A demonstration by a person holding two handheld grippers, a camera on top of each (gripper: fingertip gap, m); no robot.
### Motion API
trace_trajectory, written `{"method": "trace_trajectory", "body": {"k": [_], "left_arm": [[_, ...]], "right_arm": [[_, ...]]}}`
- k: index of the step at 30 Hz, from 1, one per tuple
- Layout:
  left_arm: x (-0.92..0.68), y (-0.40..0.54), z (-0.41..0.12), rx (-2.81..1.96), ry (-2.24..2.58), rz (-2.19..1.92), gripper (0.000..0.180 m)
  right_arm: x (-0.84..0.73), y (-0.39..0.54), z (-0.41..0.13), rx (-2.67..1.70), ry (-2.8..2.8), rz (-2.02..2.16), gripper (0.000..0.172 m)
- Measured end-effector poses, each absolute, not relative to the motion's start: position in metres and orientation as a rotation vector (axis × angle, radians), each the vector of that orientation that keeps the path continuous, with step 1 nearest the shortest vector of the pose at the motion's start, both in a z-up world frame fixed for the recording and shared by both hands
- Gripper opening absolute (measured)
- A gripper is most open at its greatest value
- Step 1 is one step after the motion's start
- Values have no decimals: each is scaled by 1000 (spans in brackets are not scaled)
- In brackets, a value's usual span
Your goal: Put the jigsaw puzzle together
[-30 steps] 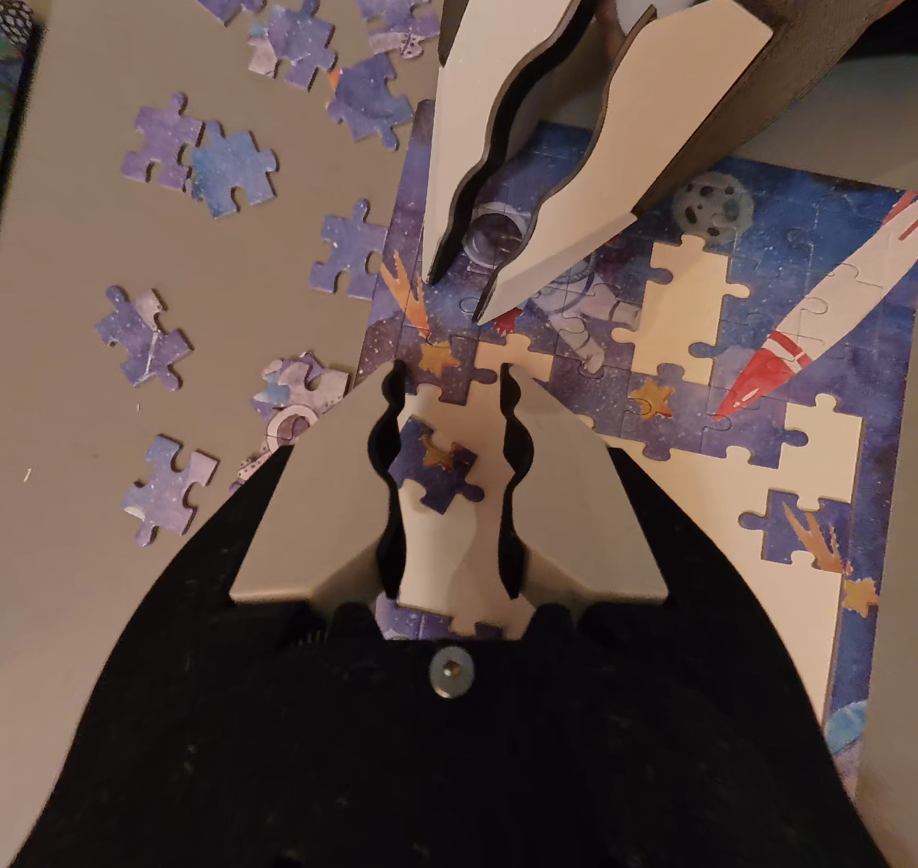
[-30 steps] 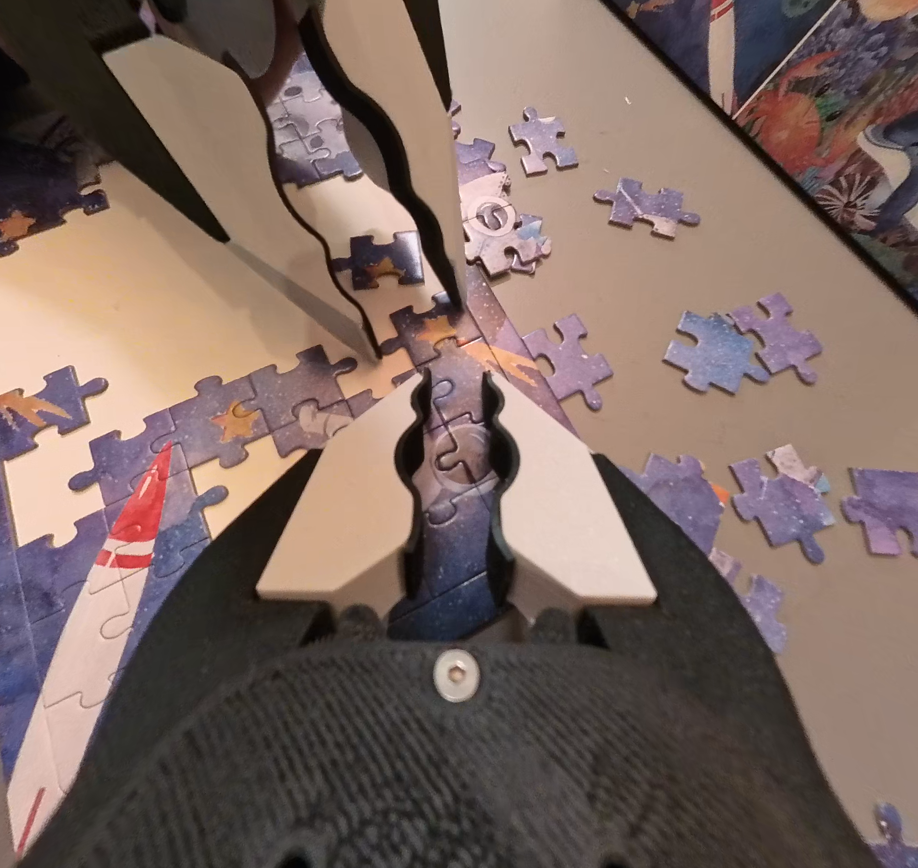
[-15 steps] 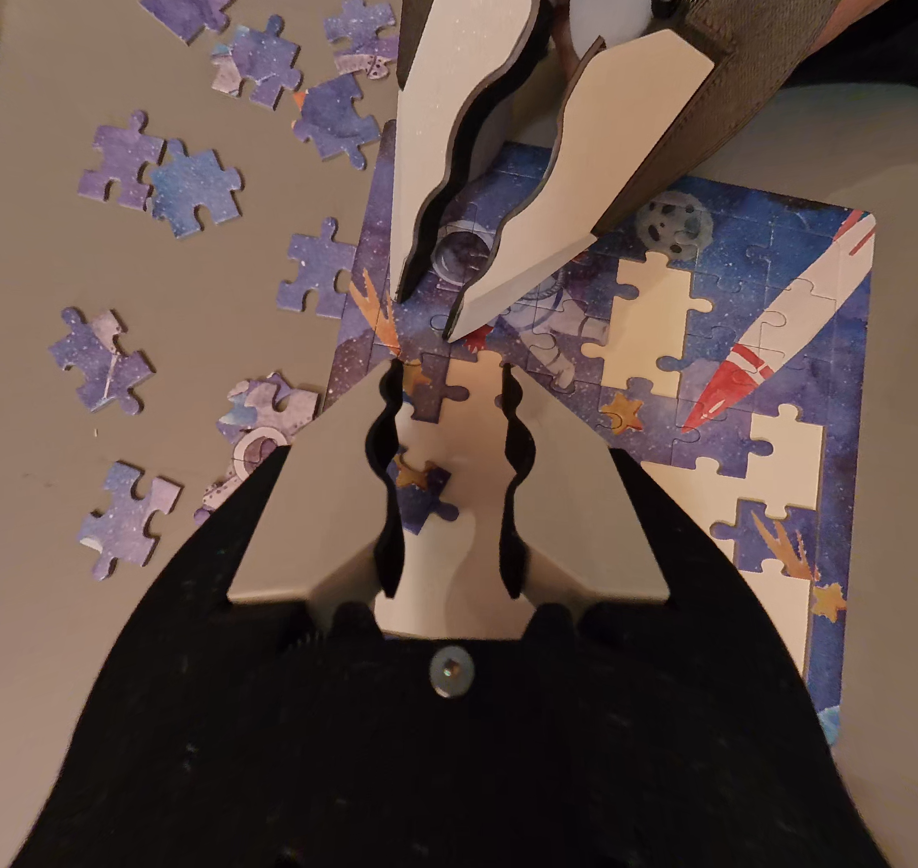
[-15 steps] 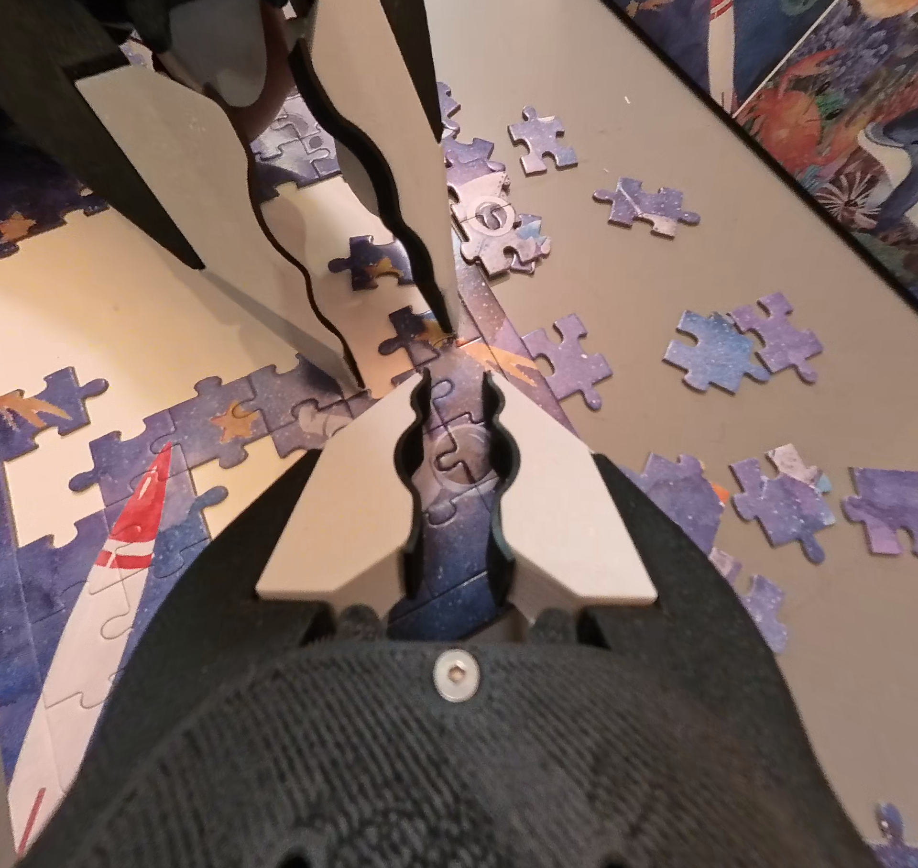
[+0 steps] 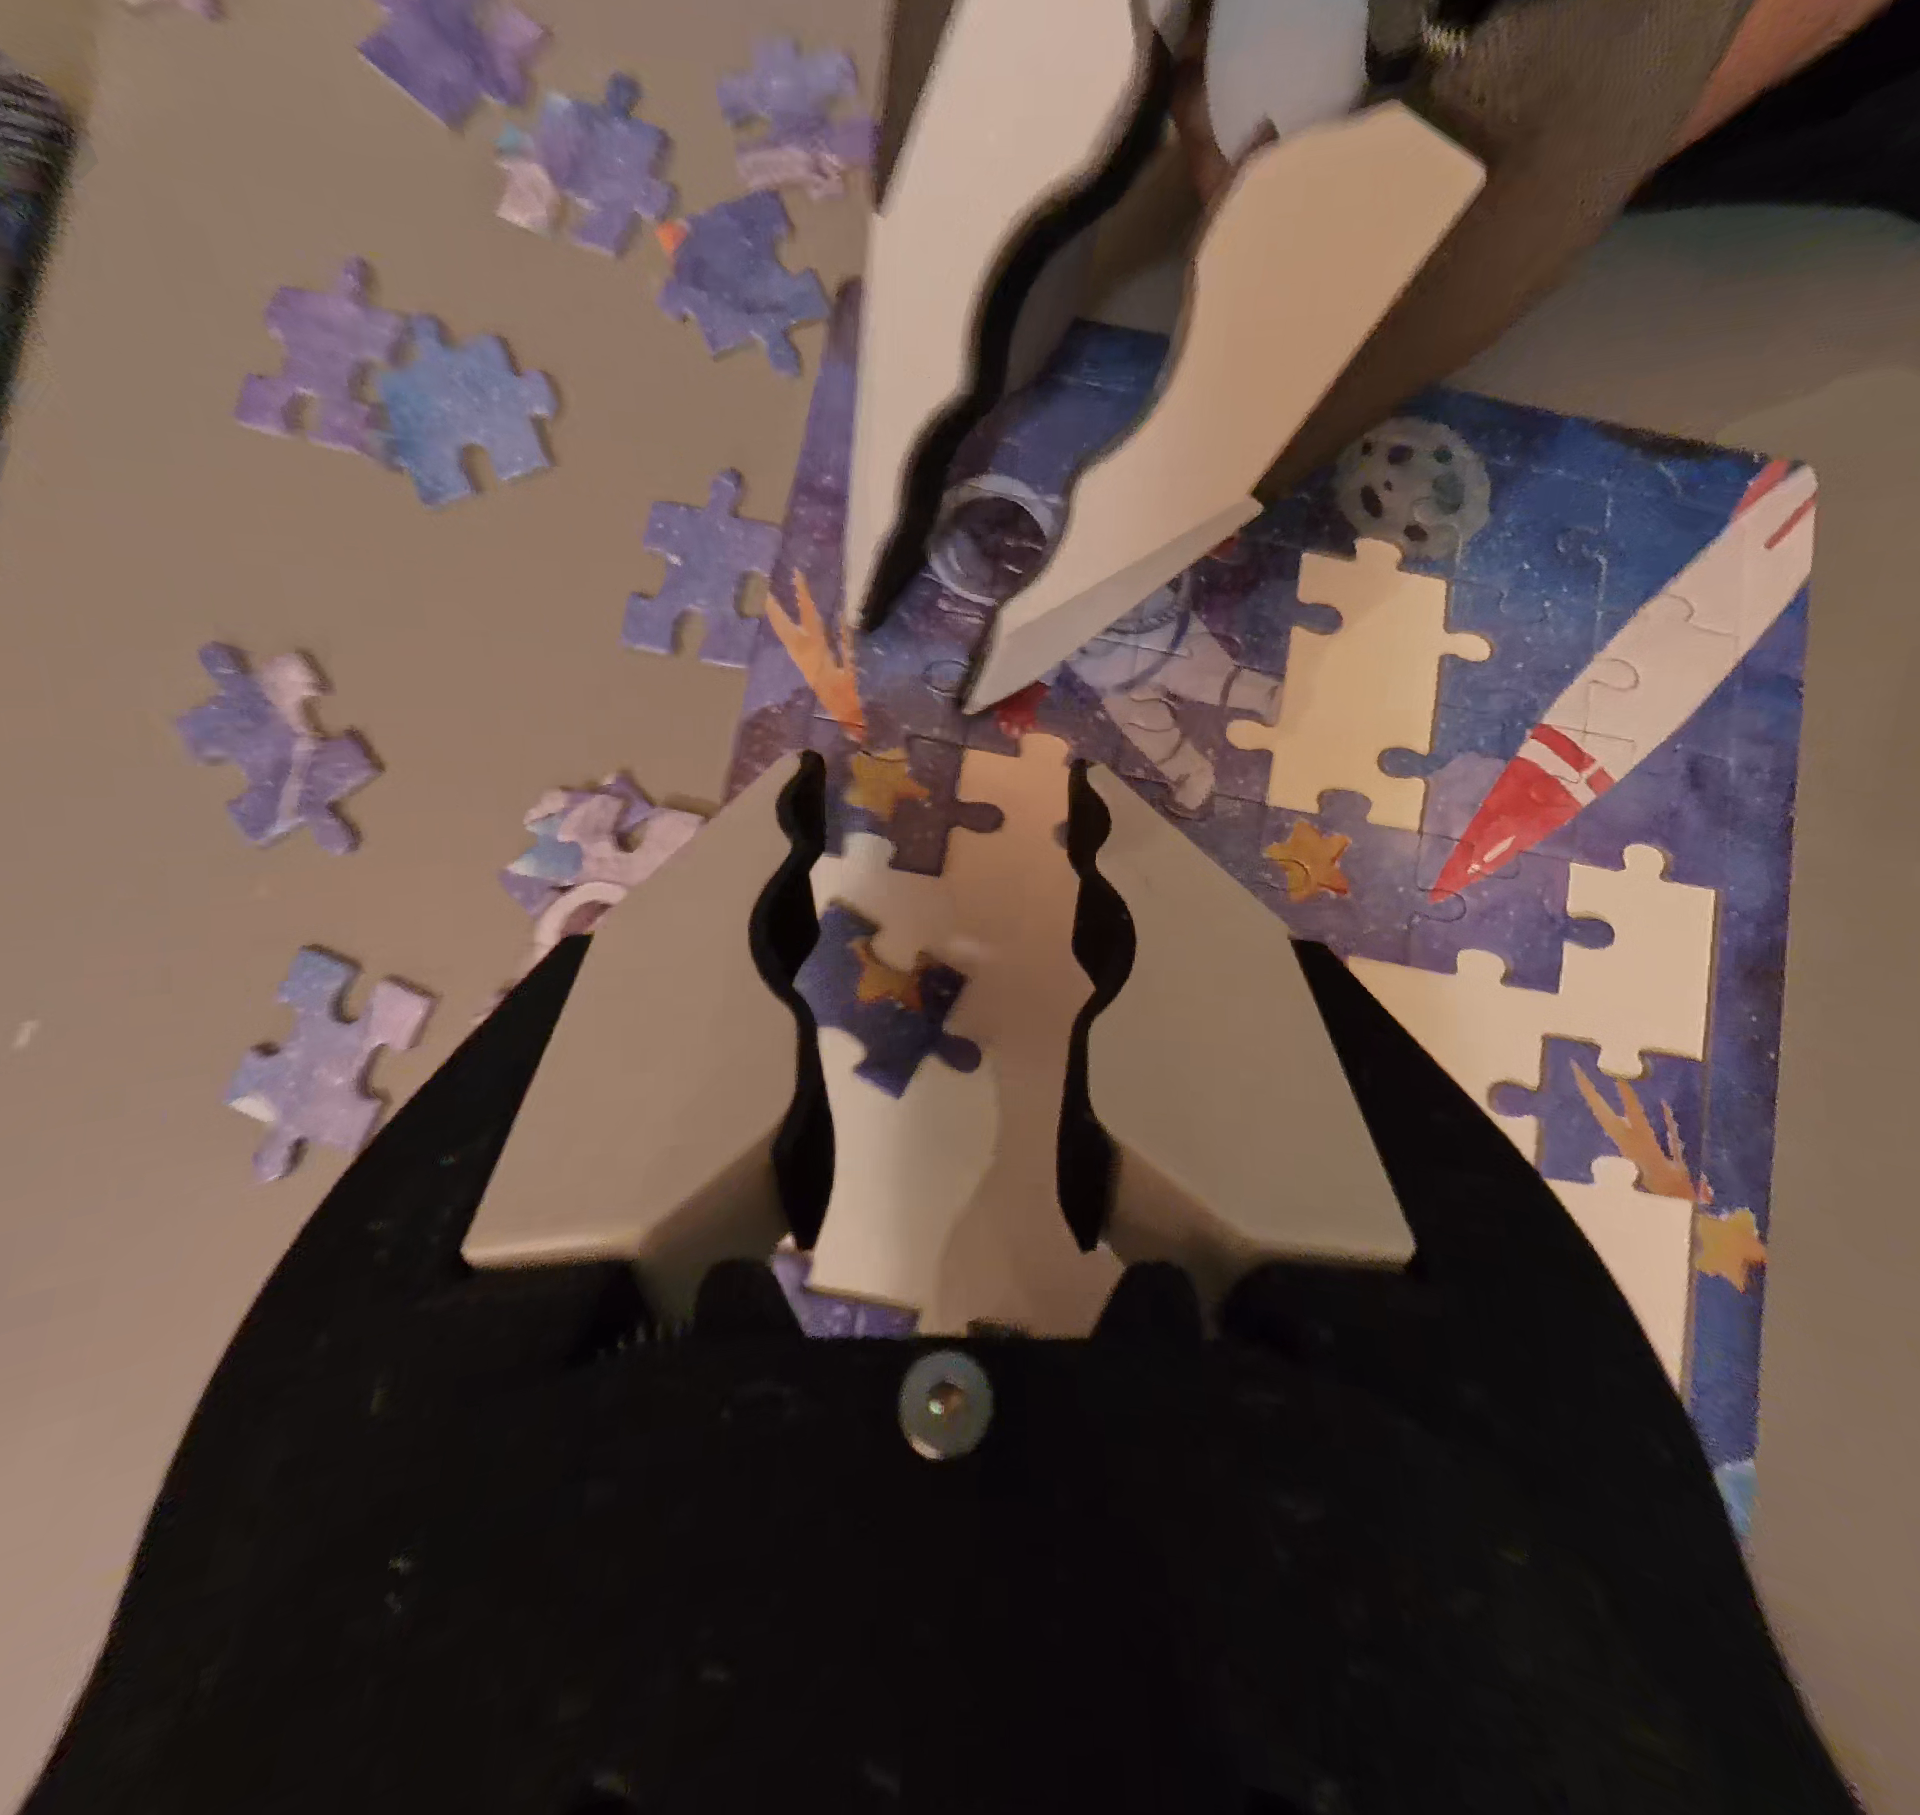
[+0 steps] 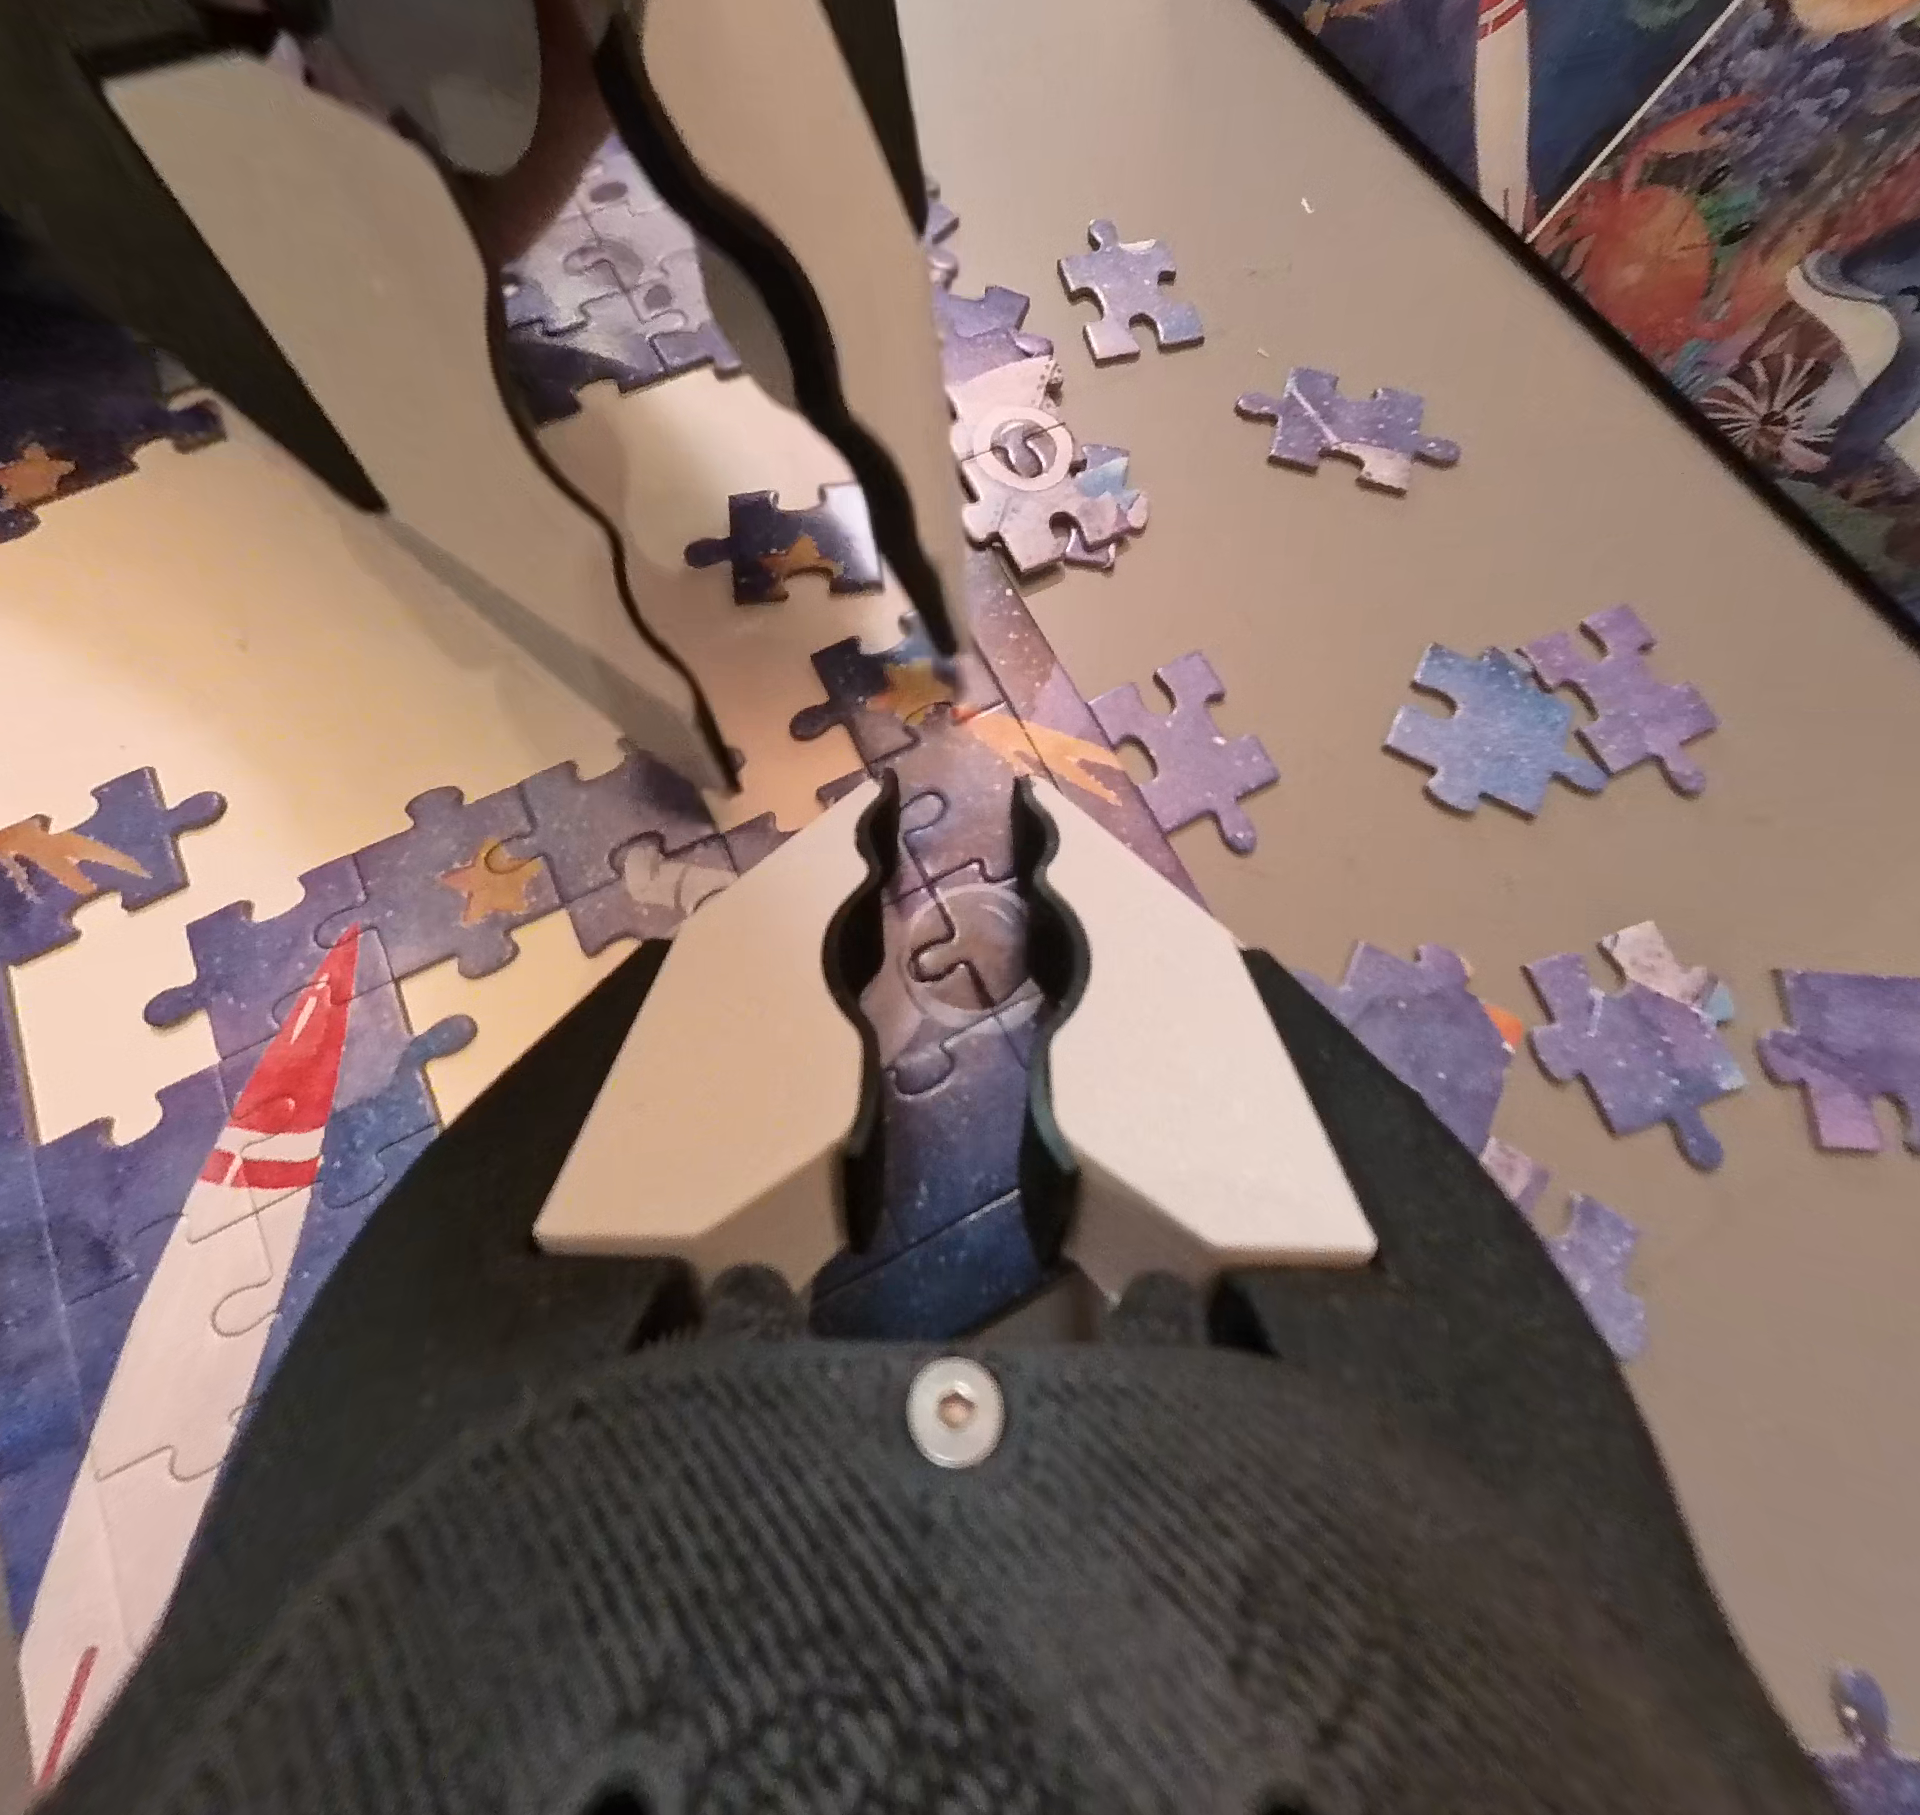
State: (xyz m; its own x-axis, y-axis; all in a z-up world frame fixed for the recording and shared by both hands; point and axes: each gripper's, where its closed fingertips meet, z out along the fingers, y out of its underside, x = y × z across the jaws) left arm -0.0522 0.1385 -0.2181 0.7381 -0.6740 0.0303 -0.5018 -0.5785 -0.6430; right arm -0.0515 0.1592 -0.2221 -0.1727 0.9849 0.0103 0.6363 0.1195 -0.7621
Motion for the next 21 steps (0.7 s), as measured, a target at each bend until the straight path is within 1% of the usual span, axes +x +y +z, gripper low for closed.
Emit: {"method": "trace_trajectory", "body": {"k": [4,8,15,21], "left_arm": [[-82,153,-190,-2231,714,-321,42],[-114,158,-168,-2161,567,-270,36],[-160,146,-167,-2112,432,-205,12],[-178,140,-153,-2022,332,-266,0]], "right_arm": [[-51,162,-218,-1563,-1851,863,20],[-50,175,-199,-1545,-1745,902,17],[-48,196,-166,-1523,-1522,1052,10],[-47,200,-164,-1544,-1466,1161,8]]}}
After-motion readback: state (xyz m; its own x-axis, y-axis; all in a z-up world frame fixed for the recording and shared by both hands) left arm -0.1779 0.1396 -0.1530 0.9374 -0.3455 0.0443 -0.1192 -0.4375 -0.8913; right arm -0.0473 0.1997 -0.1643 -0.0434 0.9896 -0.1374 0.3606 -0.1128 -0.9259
